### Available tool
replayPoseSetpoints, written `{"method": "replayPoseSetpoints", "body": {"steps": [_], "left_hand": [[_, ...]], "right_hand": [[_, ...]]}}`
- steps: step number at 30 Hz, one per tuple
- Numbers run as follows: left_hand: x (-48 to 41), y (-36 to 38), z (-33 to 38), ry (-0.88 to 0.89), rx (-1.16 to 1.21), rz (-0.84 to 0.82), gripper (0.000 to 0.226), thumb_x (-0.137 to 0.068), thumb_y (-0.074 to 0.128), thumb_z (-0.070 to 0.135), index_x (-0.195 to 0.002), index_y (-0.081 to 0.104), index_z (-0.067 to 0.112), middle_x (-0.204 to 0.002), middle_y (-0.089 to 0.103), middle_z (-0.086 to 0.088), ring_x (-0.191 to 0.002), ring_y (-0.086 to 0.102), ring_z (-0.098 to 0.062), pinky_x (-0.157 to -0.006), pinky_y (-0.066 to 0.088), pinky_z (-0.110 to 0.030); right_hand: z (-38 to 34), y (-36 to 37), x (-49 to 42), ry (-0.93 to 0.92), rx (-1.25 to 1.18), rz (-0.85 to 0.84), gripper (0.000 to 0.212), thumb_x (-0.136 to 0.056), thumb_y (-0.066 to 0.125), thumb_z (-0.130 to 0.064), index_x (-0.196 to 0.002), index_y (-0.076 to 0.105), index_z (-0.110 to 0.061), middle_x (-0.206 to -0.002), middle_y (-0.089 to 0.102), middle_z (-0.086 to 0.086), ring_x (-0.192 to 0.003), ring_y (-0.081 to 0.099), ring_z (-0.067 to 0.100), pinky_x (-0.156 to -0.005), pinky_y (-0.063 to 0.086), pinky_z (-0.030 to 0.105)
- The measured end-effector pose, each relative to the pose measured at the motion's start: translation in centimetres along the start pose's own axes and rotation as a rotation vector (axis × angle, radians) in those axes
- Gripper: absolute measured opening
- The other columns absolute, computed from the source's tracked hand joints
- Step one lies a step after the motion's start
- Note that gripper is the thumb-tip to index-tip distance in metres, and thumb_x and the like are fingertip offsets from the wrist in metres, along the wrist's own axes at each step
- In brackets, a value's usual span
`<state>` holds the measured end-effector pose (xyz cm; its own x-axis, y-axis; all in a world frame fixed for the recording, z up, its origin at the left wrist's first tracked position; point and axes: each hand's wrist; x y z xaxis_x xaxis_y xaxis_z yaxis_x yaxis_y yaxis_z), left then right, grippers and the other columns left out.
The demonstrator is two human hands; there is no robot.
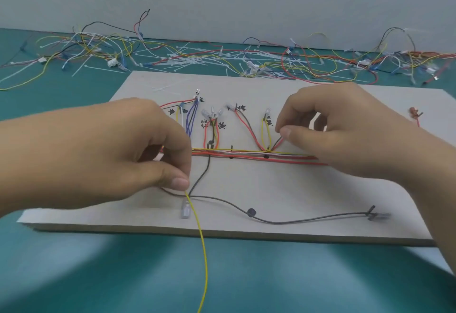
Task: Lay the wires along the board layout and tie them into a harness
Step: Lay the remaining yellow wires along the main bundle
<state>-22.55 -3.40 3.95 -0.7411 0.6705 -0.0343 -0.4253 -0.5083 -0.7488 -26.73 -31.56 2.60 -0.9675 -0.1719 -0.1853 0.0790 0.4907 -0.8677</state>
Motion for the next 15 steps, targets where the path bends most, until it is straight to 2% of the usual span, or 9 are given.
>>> {"method": "replayPoseSetpoints", "body": {"steps": [2, 3, 5, 7, 9, 10, 13, 14, 15], "left_hand": [[-0.9, 0.0, -0.3, 0.009, 0.063, -0.001, 0.012, -0.057, 0.071, 0.034, -0.061, 0.062, 0.028, -0.047, 0.056, 0.015, -0.048, 0.055, -0.001, -0.053, 0.038, -0.014], [-1.3, -0.1, -0.4, 0.032, 0.072, 0.012, 0.007, -0.059, 0.069, 0.029, -0.057, 0.064, 0.024, -0.048, 0.057, 0.008, -0.045, 0.051, -0.006, -0.055, 0.037, -0.023], [-1.8, -0.2, -0.3, 0.059, 0.093, 0.018, 0.009, -0.061, 0.068, 0.027, -0.053, 0.067, 0.025, -0.048, 0.054, -0.004, -0.042, 0.044, -0.011, -0.063, 0.031, -0.028], [-2.4, -0.2, 0.6, 0.11, 0.146, -0.032, 0.014, -0.061, 0.07, 0.031, -0.055, 0.067, 0.018, -0.046, 0.052, -0.004, -0.038, 0.042, -0.01, -0.059, 0.033, -0.023], [-3.2, -0.2, 1.6, 0.188, 0.131, -0.13, 0.02, -0.06, 0.067, 0.027, -0.053, 0.059, 0.01, -0.039, 0.049, 0.005, -0.033, 0.043, -0.004, -0.039, 0.035, -0.014], [-3.5, 0.1, 2.0, 0.198, 0.111, -0.148, 0.015, -0.058, 0.066, 0.024, -0.05, 0.056, 0.016, -0.037, 0.047, 0.011, -0.032, 0.045, -0.001, -0.036, 0.032, -0.006], [-3.9, 0.2, 1.8, 0.205, 0.14, -0.199, 0.019, -0.059, 0.066, 0.025, -0.044, 0.056, 0.029, -0.036, 0.047, 0.018, -0.033, 0.048, 0.003, -0.04, 0.036, -0.003], [-4.0, 0.2, 1.3, 0.216, 0.137, -0.207, 0.018, -0.061, 0.067, 0.027, -0.046, 0.059, 0.031, -0.038, 0.048, 0.018, -0.034, 0.049, 0.002, -0.039, 0.036, -0.004], [-4.0, 0.1, 0.9, 0.227, 0.136, -0.213, 0.016, -0.064, 0.069, 0.029, -0.05, 0.062, 0.032, -0.04, 0.05, 0.018, -0.035, 0.048, 0.001, -0.038, 0.035, -0.006]], "right_hand": [[-0.7, 0.4, 0.1, -0.046, -0.036, 0.006, 0.012, -0.091, 0.067, -0.021, -0.08, 0.072, -0.026, -0.075, 0.068, -0.009, -0.077, 0.063, 0.01, -0.067, 0.047, 0.023], [-1.1, 0.6, 0.1, -0.068, -0.068, 0.009, 0.012, -0.09, 0.066, -0.025, -0.08, 0.071, -0.024, -0.074, 0.068, -0.009, -0.076, 0.063, 0.012, -0.065, 0.047, 0.023], [-1.7, 1.0, 0.1, -0.095, -0.14, 0.0, 0.016, -0.09, 0.063, -0.029, -0.079, 0.072, -0.021, -0.071, 0.068, -0.007, -0.07, 0.063, 0.013, -0.062, 0.047, 0.022], [-2.2, 1.3, 0.2, -0.092, -0.243, -0.039, 0.02, -0.092, 0.063, -0.031, -0.079, 0.072, -0.017, -0.067, 0.065, -0.005, -0.061, 0.057, 0.007, -0.057, 0.045, 0.022], [-2.6, 1.4, 0.3, -0.041, -0.407, -0.11, 0.025, -0.092, 0.064, -0.035, -0.081, 0.073, -0.014, -0.064, 0.062, 0.0, -0.059, 0.051, 0.007, -0.057, 0.042, 0.029], [-2.8, 1.3, 0.3, -0.022, -0.482, -0.142, 0.027, -0.09, 0.063, -0.037, -0.082, 0.075, -0.014, -0.064, 0.062, 0.001, -0.06, 0.051, 0.014, -0.058, 0.043, 0.033], [-4.0, 1.4, 0.6, 0.007, -0.567, -0.213, 0.028, -0.085, 0.068, -0.045, -0.086, 0.078, -0.018, -0.073, 0.07, 0.012, -0.065, 0.057, 0.034, -0.062, 0.047, 0.05], [-4.4, 1.6, 0.8, 0.013, -0.584, -0.244, 0.027, -0.082, 0.072, -0.045, -0.088, 0.078, -0.02, -0.076, 0.071, 0.013, -0.064, 0.058, 0.032, -0.061, 0.048, 0.049], [-4.7, 1.9, 0.9, 0.013, -0.595, -0.267, 0.025, -0.078, 0.077, -0.043, -0.09, 0.077, -0.02, -0.075, 0.073, 0.009, -0.06, 0.058, 0.025, -0.056, 0.047, 0.041]]}}
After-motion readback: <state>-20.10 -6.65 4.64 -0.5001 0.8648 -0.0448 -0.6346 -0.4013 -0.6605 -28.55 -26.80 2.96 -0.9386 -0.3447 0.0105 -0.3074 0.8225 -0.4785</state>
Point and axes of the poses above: each hand's wrist, its own x-axis away from the middle knuckle, its own y-axis out of the palm, z = x × y
